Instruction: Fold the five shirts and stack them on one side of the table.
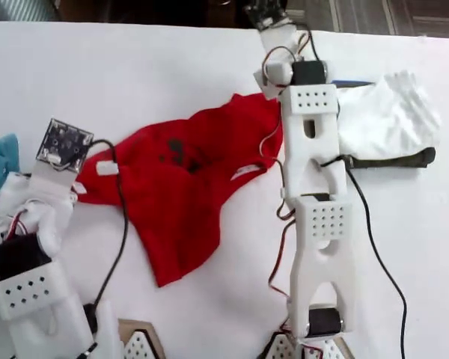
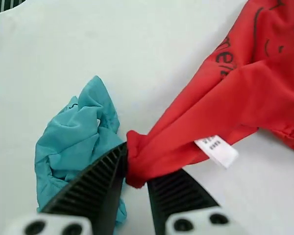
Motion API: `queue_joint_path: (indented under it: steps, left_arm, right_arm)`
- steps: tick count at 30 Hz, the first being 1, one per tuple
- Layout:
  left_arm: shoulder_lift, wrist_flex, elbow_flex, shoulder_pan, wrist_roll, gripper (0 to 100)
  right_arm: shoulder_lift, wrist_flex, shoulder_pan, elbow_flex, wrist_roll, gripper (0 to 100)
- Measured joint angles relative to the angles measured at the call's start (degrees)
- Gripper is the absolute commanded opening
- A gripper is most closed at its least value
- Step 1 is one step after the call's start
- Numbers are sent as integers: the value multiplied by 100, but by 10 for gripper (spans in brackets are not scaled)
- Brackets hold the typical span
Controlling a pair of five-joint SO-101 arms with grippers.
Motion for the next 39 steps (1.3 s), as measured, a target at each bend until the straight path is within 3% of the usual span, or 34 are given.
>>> queue_joint_path:
  steps: [8,14,18,22,39]
  left_arm:
    - [0,-114,105,9,0,28]
    - [0,-290,105,9,0,28]
    - [0,-299,105,18,0,28]
    - [0,-299,105,18,0,28]
    - [0,-299,105,18,0,28]
  right_arm:
    - [0,2022,-316,-905,-79,176]
    - [-18,2075,-721,-343,-404,176]
    - [-369,2075,-1169,976,-818,186]
    - [-1029,2075,-1662,2470,-1169,255]
    - [-1705,1653,-3068,5143,-1248,262]
